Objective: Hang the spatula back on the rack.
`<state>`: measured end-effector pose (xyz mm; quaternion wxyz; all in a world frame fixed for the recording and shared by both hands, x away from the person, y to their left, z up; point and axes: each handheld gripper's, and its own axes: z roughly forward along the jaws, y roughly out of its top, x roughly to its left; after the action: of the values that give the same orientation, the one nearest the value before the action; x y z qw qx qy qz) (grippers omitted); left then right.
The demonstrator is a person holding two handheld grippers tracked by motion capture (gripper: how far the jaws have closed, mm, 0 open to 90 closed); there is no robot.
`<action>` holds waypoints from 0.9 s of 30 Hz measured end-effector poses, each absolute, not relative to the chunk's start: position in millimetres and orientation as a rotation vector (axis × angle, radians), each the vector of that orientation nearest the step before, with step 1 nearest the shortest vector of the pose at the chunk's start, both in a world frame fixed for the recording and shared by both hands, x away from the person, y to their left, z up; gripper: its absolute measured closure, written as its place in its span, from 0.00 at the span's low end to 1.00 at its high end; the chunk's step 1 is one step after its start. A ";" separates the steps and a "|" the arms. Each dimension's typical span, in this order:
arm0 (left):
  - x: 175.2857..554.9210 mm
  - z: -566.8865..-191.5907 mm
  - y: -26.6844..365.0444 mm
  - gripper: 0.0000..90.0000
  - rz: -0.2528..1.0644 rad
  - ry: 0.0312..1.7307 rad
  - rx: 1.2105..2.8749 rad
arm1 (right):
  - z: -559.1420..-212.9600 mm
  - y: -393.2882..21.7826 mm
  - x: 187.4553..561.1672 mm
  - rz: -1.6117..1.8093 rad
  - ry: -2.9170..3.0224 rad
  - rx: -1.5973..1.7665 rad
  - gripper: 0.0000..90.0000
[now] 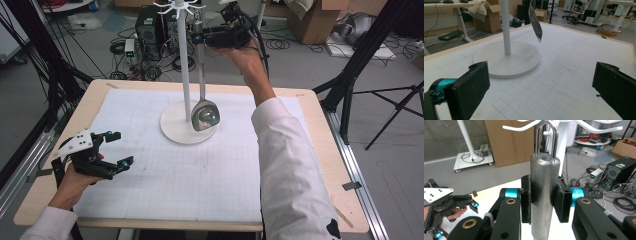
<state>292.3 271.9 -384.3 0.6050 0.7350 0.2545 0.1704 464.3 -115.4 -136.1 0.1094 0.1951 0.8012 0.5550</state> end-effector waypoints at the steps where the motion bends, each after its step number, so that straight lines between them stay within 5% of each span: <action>1: 292.3 -384.3 271.9 0.02 0.393 0.589 1.699 | -136.1 -114.9 464.5 1.631 2.354 0.575 0.79; 11: 293.6 -387.2 267.8 0.02 0.383 0.587 1.715 | -141.4 -108.4 472.1 1.608 2.366 0.567 0.78; 13: 293.2 -386.7 267.8 0.02 0.382 0.589 1.711 | -142.0 -106.8 472.0 1.611 2.314 0.585 0.65; 27: 295.9 -384.7 271.2 0.02 0.400 0.605 1.703 | -155.3 -140.9 453.4 1.607 2.274 0.610 0.64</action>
<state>295.9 271.2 -384.7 0.6014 0.7352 0.2609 0.1726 453.4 -140.9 -155.3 0.1451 0.2117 0.7892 0.5579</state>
